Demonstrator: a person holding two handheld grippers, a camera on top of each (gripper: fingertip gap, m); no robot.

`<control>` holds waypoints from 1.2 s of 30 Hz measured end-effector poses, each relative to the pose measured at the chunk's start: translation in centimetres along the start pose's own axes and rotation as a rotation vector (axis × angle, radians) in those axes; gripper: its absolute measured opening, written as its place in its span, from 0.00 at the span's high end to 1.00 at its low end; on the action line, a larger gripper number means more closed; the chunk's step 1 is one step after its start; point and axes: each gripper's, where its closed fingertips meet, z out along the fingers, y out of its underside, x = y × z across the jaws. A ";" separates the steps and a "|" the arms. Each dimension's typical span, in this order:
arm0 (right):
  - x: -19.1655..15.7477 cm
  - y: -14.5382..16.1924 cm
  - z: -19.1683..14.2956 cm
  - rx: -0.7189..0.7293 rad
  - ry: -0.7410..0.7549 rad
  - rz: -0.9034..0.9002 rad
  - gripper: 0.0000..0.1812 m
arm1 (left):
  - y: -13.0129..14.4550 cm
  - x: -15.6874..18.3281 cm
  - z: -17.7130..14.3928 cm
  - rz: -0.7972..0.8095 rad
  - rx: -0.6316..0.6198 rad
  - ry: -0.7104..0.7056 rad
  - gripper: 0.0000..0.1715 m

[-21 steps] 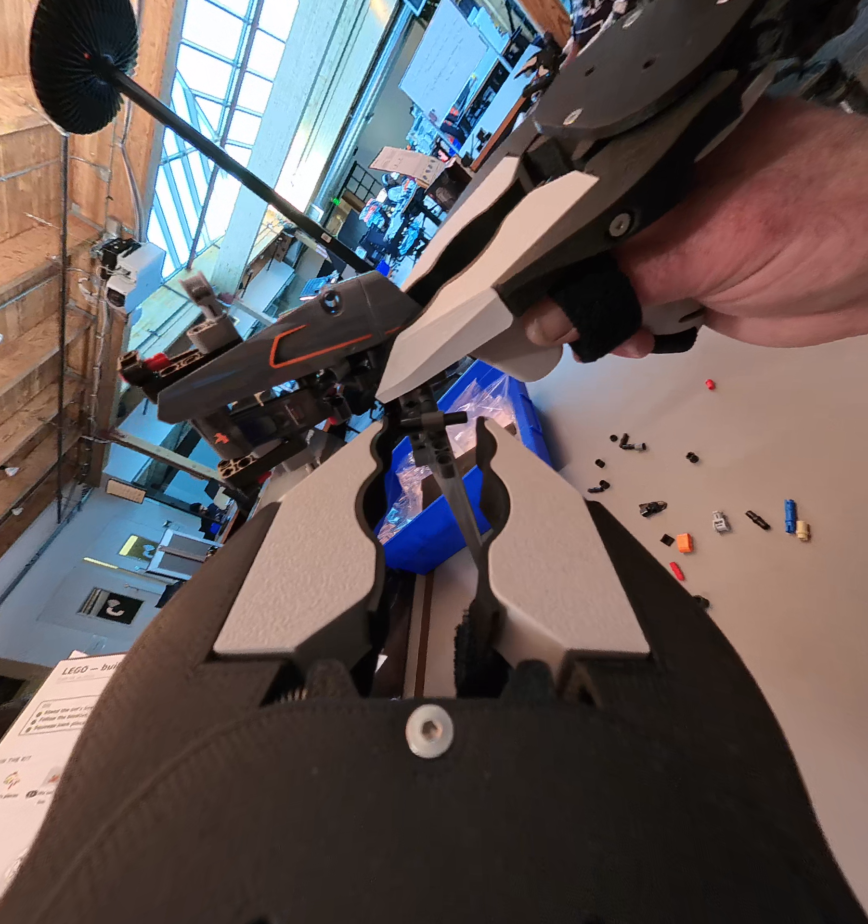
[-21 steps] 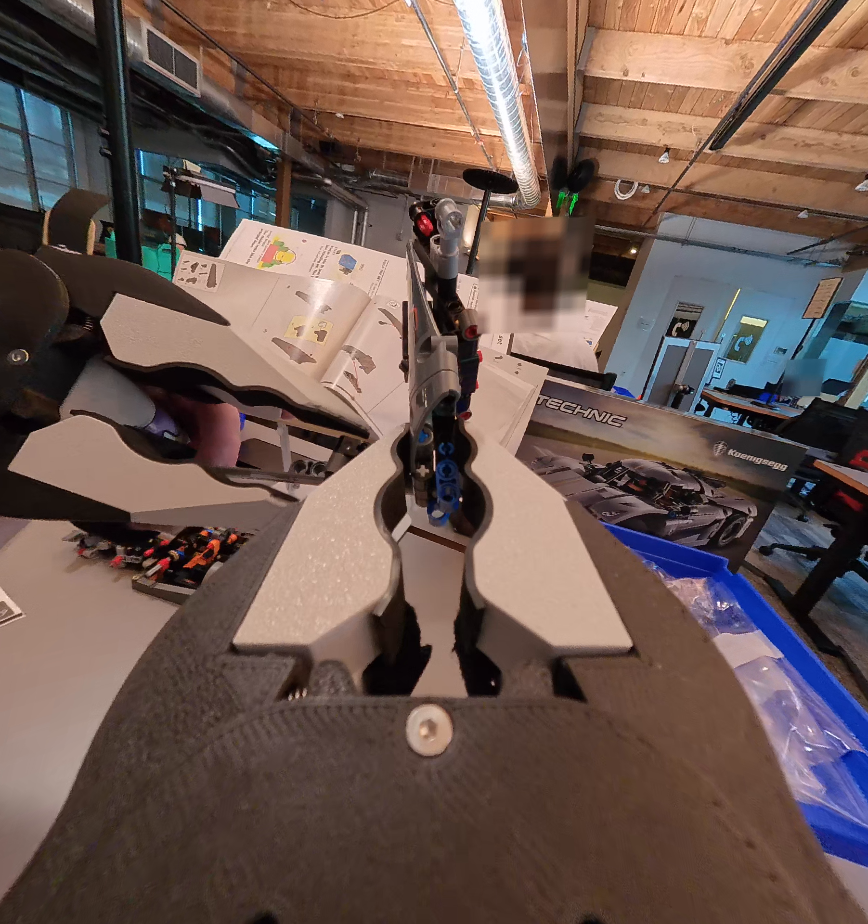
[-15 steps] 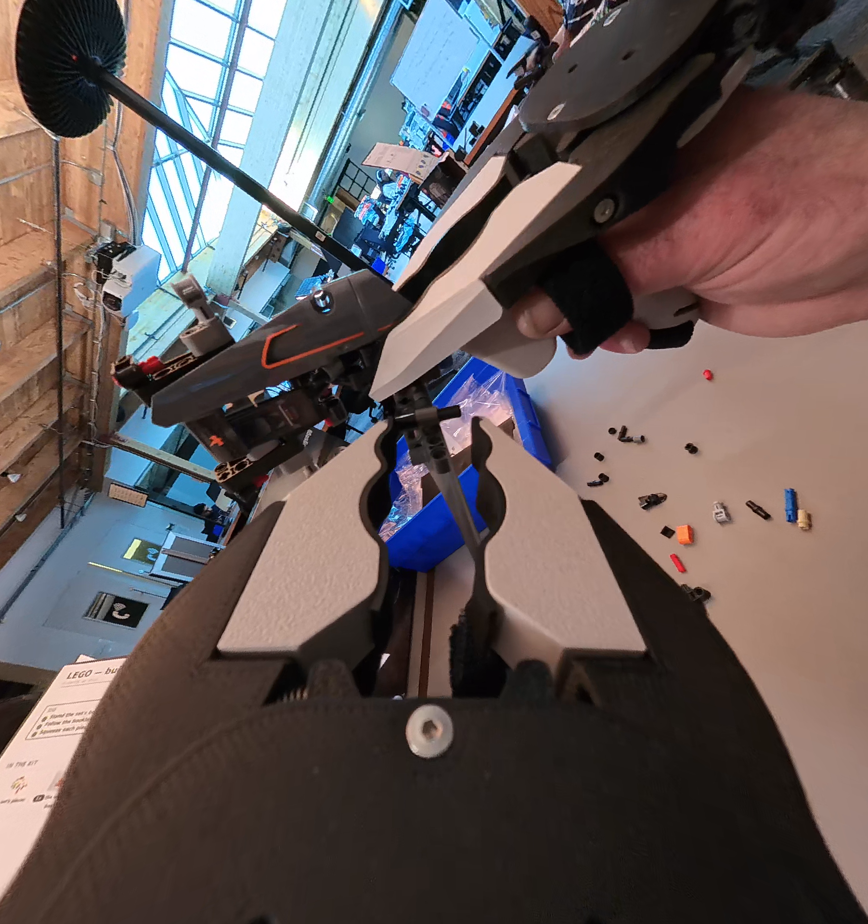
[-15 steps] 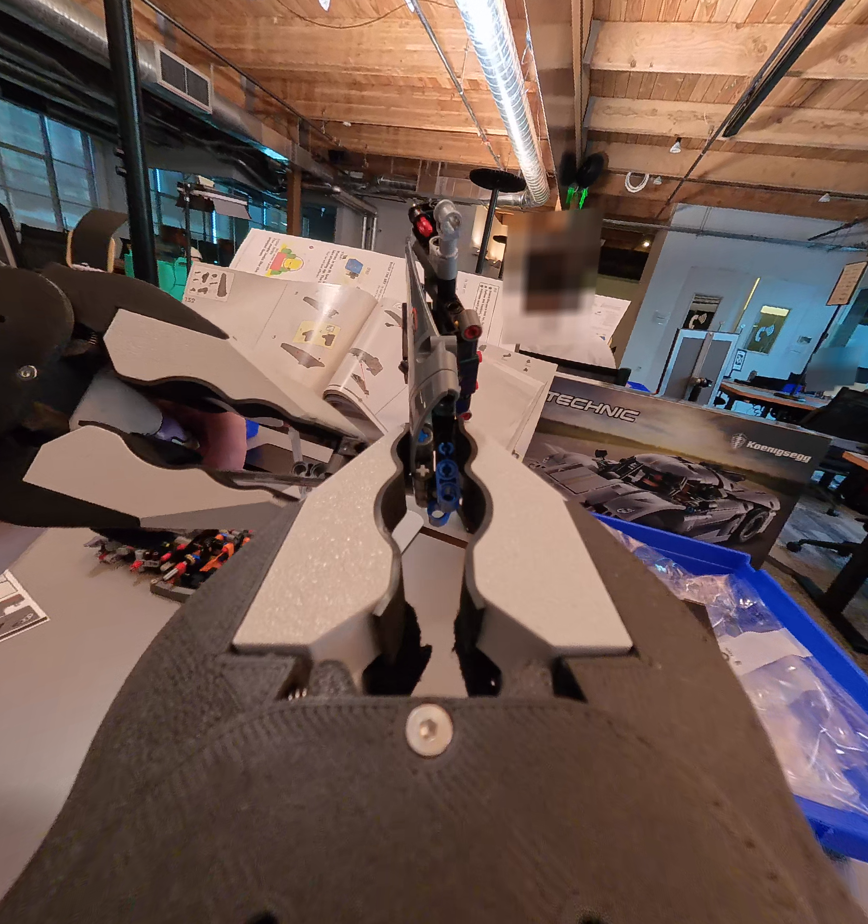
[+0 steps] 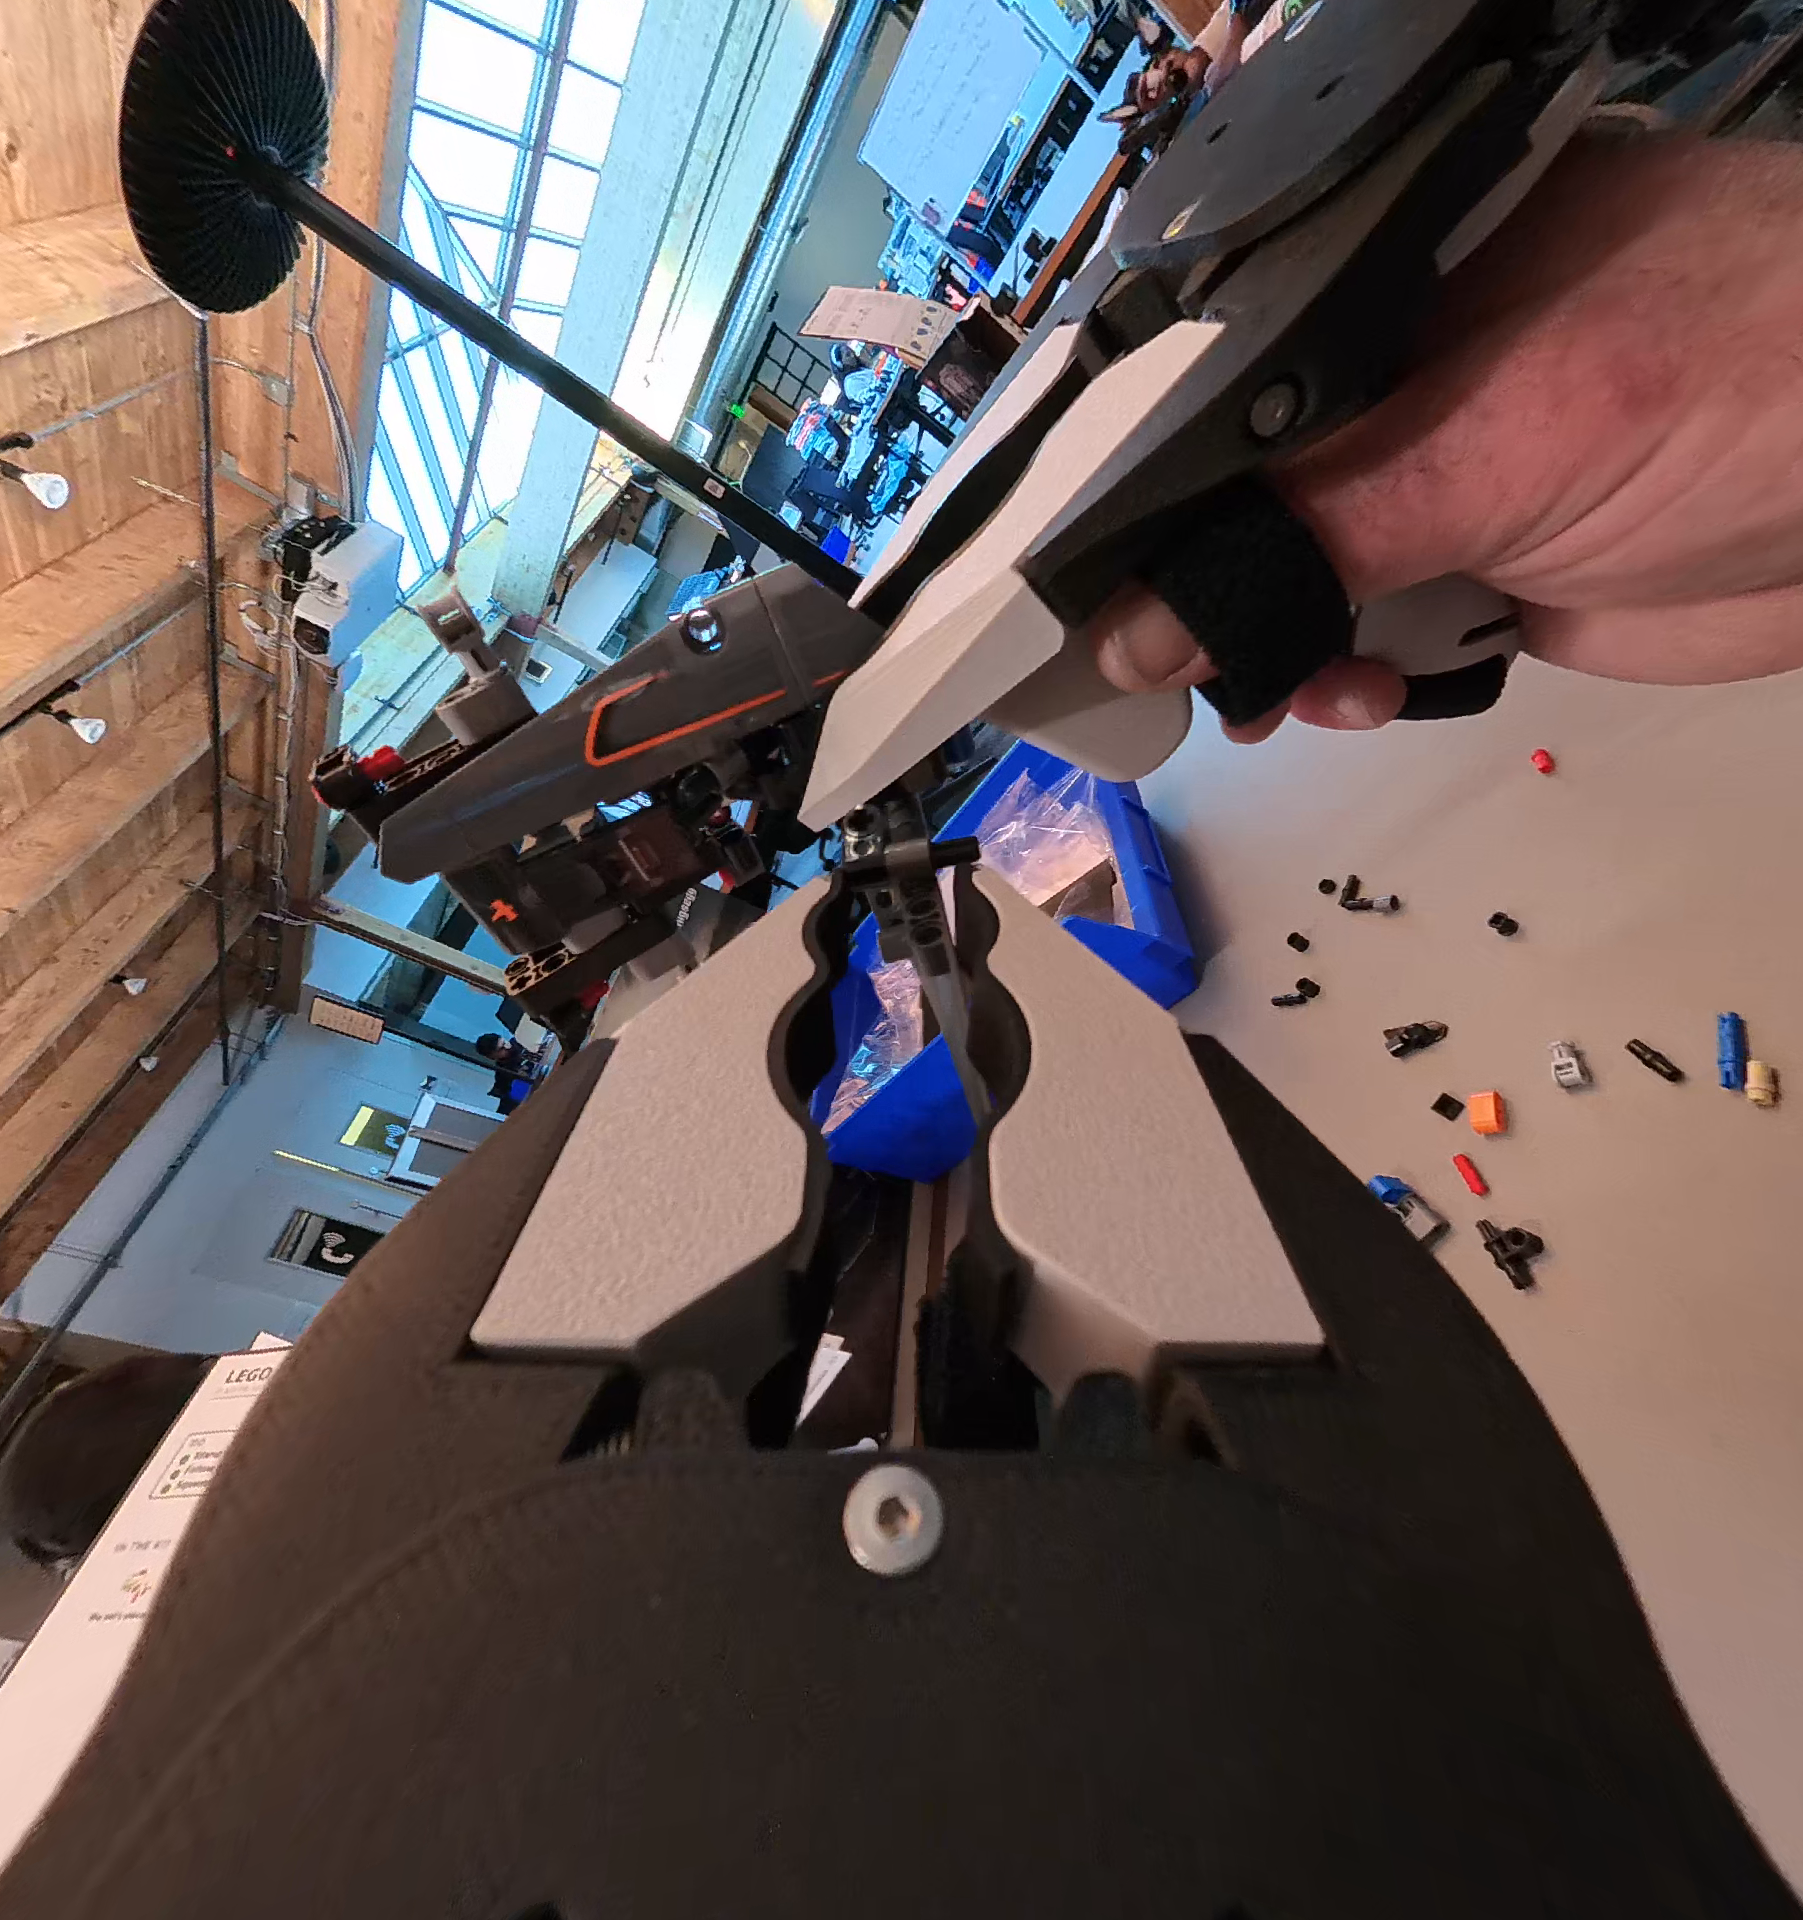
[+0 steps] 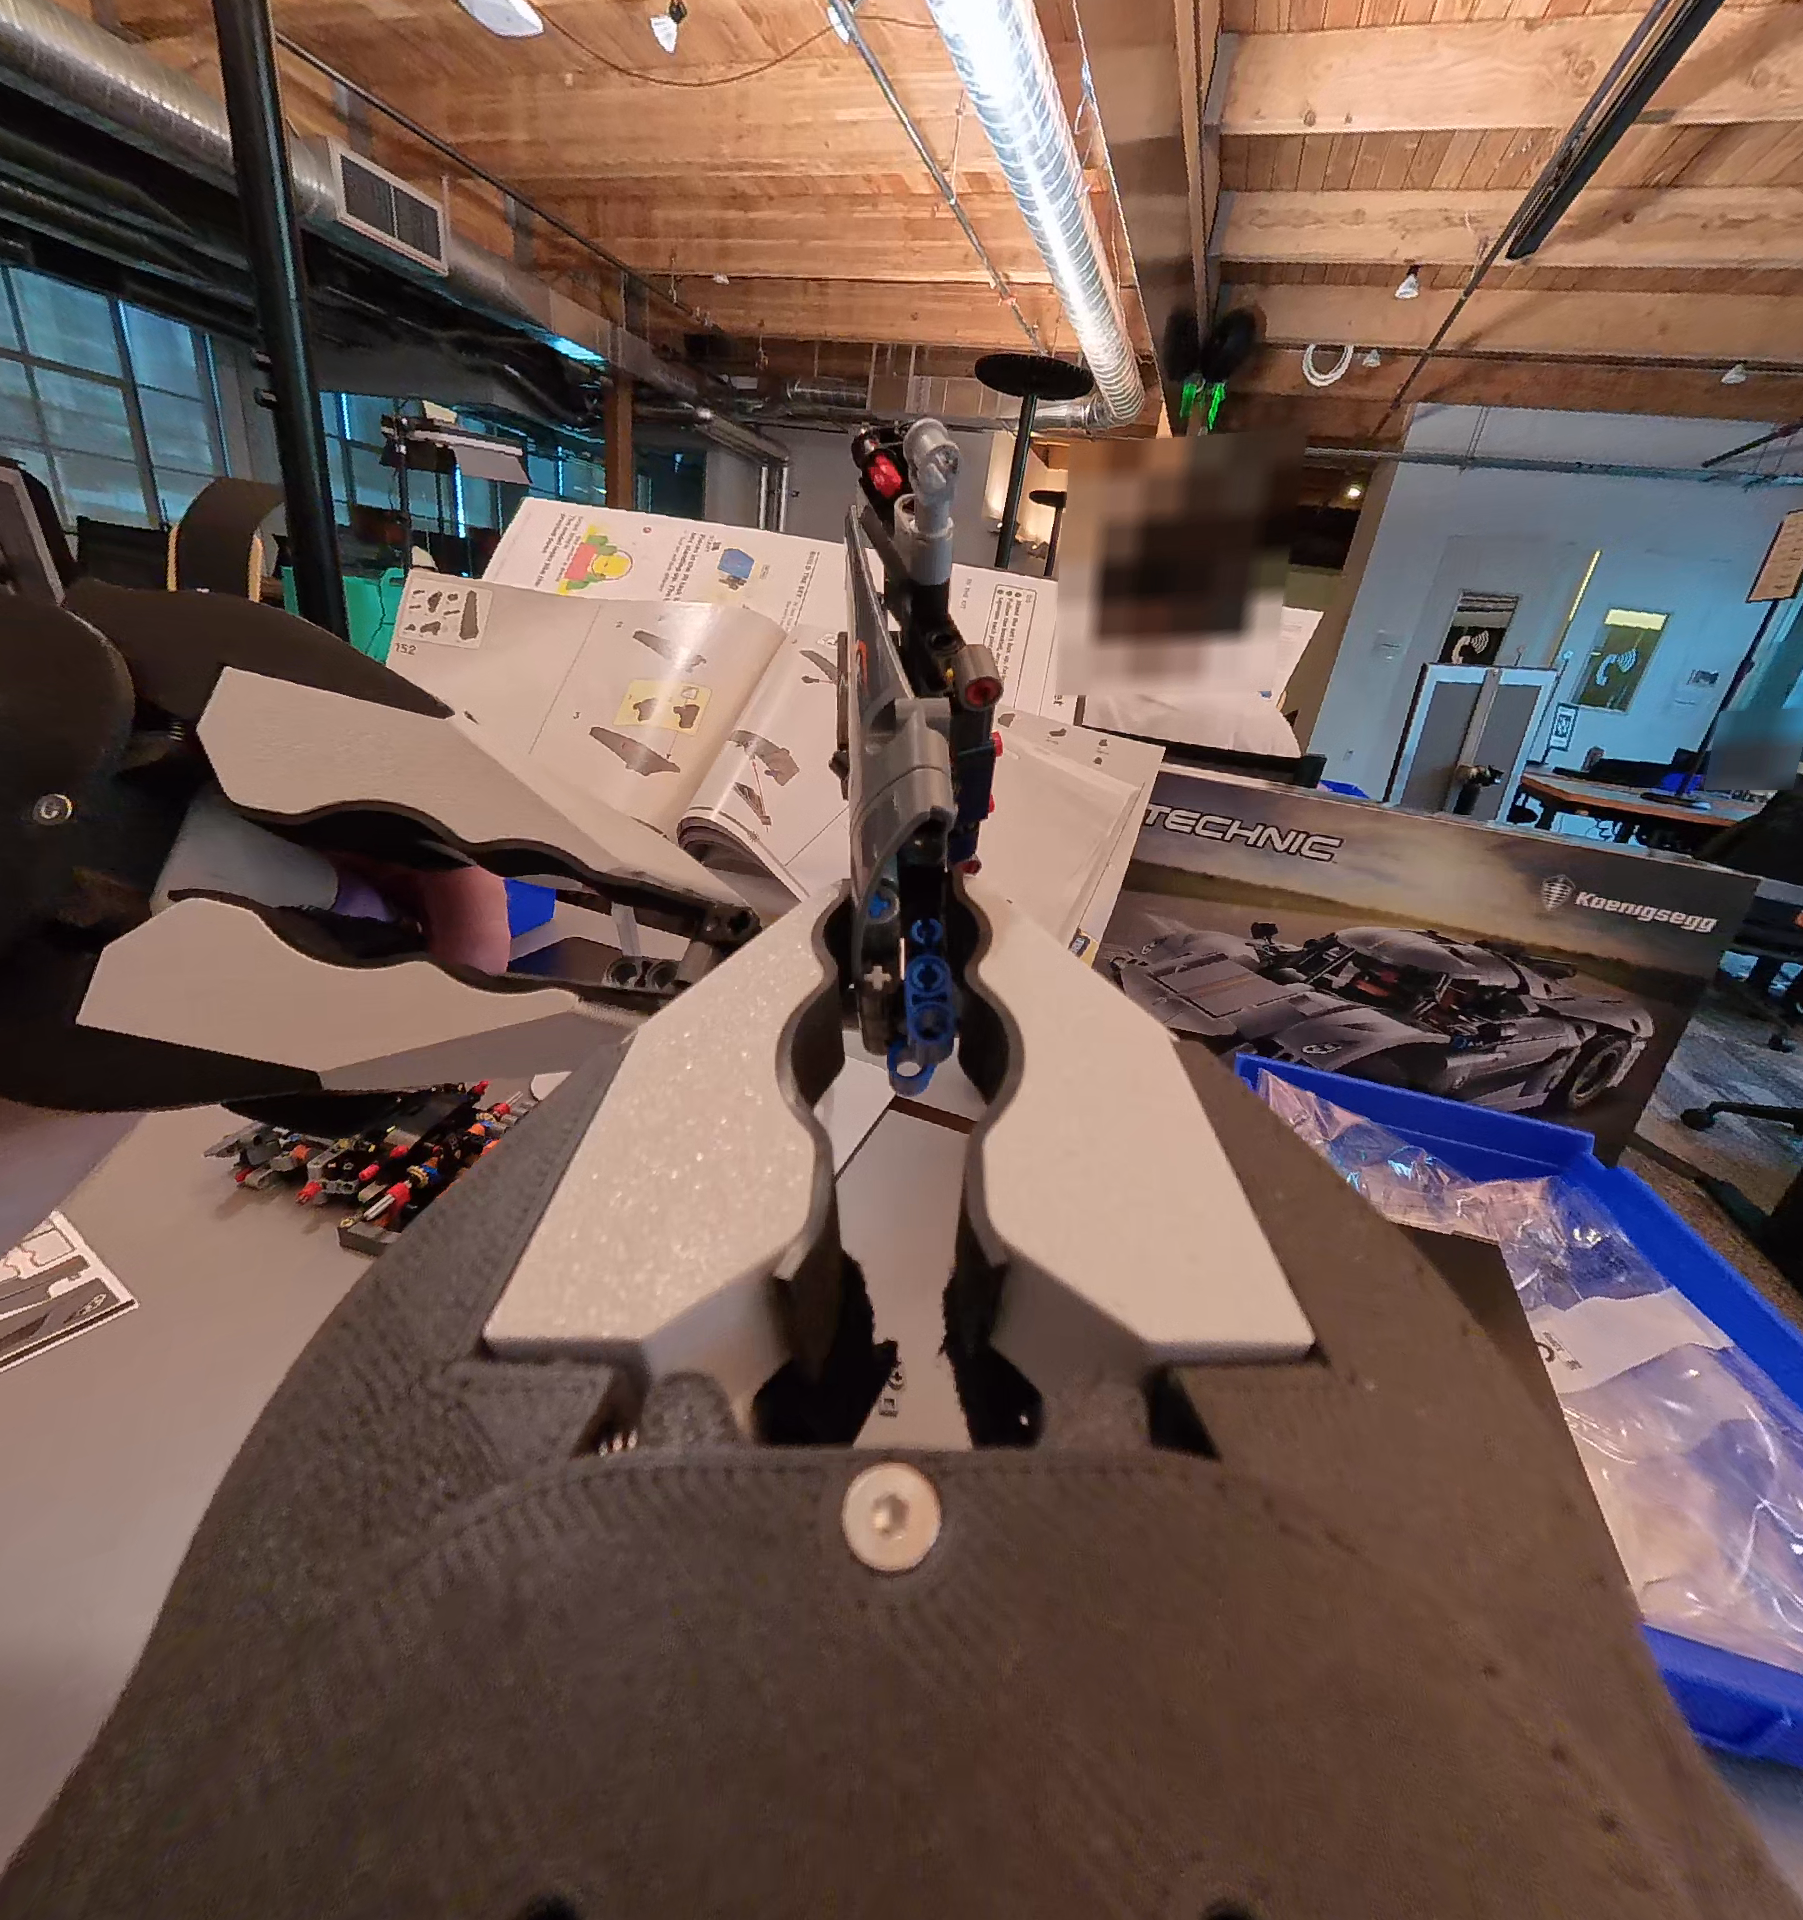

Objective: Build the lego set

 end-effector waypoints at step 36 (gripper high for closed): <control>0.6 0.2 -0.3 0.007 0.014 0.034 0.92 | -0.2 -0.1 0.5 0.006 0.013 -0.052 0.91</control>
